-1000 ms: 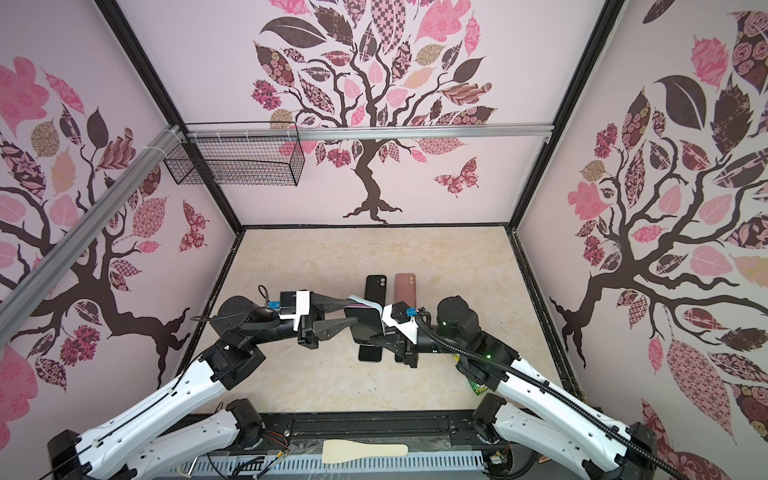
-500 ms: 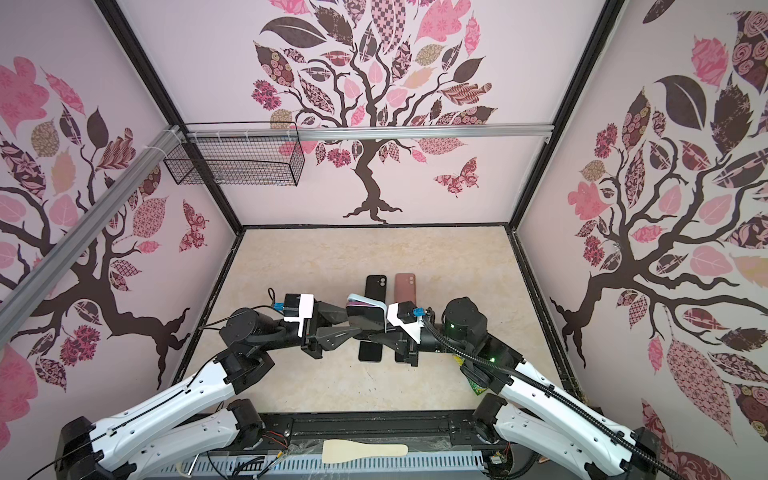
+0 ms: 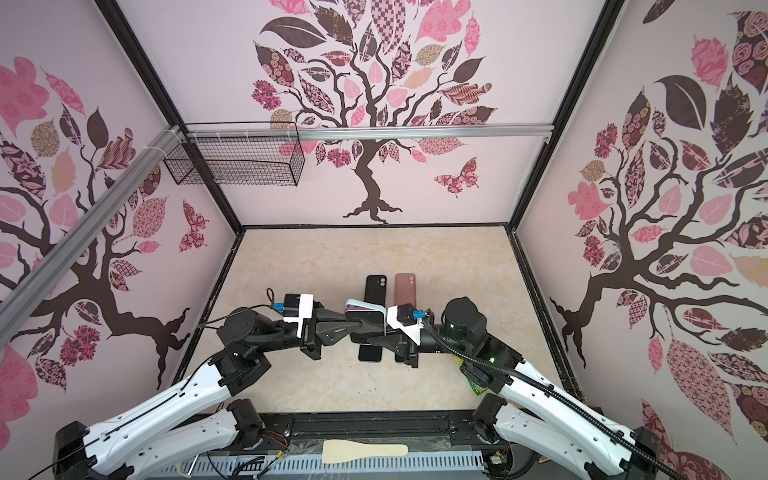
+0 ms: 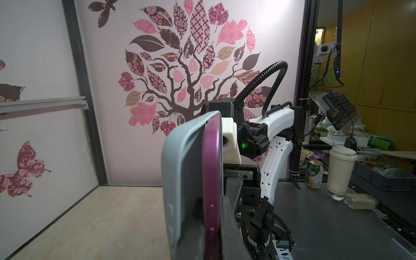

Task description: Take the phone out of the phone case

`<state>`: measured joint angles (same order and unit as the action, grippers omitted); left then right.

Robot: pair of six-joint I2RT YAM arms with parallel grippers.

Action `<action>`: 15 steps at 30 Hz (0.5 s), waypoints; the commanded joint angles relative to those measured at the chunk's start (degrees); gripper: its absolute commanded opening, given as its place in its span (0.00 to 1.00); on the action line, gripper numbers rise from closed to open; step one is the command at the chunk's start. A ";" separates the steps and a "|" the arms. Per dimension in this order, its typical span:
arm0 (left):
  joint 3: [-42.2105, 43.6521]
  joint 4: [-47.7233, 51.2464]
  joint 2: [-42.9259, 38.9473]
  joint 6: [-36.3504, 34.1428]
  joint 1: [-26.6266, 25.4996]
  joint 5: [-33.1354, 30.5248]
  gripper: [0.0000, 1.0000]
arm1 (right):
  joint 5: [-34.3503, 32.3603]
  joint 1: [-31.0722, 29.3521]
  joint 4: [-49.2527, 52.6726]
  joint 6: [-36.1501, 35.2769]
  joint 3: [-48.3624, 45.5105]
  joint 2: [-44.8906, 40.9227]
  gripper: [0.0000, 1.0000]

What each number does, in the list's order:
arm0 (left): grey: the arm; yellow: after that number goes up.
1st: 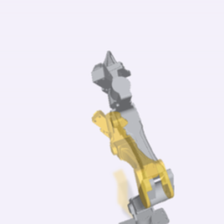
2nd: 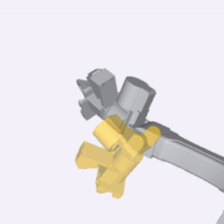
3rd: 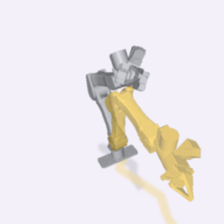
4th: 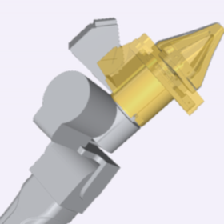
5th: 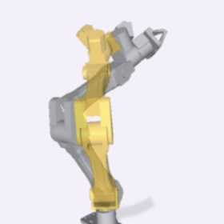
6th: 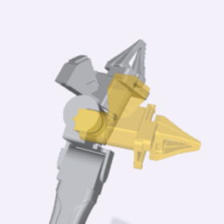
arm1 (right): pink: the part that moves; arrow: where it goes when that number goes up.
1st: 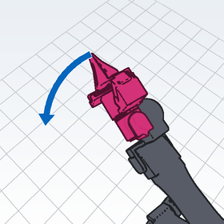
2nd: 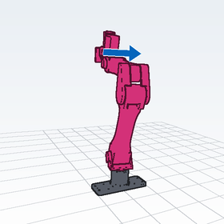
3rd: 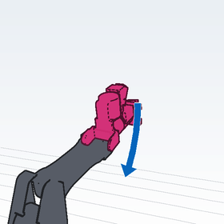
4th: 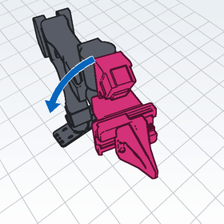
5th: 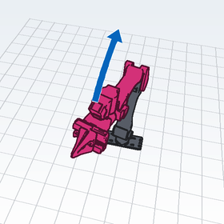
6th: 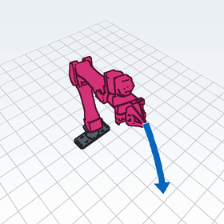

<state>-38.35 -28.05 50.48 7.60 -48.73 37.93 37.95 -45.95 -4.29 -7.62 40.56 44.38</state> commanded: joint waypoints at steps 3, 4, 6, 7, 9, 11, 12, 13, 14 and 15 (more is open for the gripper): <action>-0.74 15.69 0.53 -6.20 -1.56 1.72 0.00 | -4.19 0.28 -9.69 1.85 3.64 -1.75 0.00; -1.36 17.17 0.02 -7.37 -1.41 1.12 0.00 | -4.31 0.26 -8.91 1.77 3.20 -2.00 0.05; -2.66 21.14 -1.05 -9.46 -1.09 -1.71 0.00 | -4.70 0.31 -7.45 1.73 2.13 -2.60 0.17; -3.46 23.01 -1.55 -10.69 -0.79 -3.59 0.00 | -5.07 0.27 -6.49 1.55 1.46 -2.97 0.25; -5.30 27.26 -2.35 -13.88 -0.12 -6.02 0.00 | -6.77 0.25 -4.63 1.37 0.36 -3.79 0.45; -7.09 31.62 -2.76 -17.30 0.42 -8.53 0.00 | -10.20 0.27 -3.81 1.63 -1.18 -5.23 0.60; -8.15 34.46 -2.75 -19.56 0.72 -9.86 0.00 | -12.85 0.26 -3.63 2.10 -1.93 -6.26 0.66; -8.99 36.80 -2.81 -21.76 0.89 -10.97 0.00 | -15.42 0.26 -3.51 2.34 -2.43 -7.23 0.69; -9.48 38.50 -2.76 -23.63 0.88 -11.72 0.00 | -17.44 0.25 -3.03 2.38 -2.50 -7.96 0.72; -9.94 40.05 -2.61 -25.44 1.00 -12.59 0.00 | -19.96 0.29 -2.47 2.79 -2.31 -8.61 0.76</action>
<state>-42.92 5.61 48.80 -9.69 -48.03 29.19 26.02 -45.84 -6.63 -6.00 38.65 37.34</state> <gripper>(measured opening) 0.092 0.744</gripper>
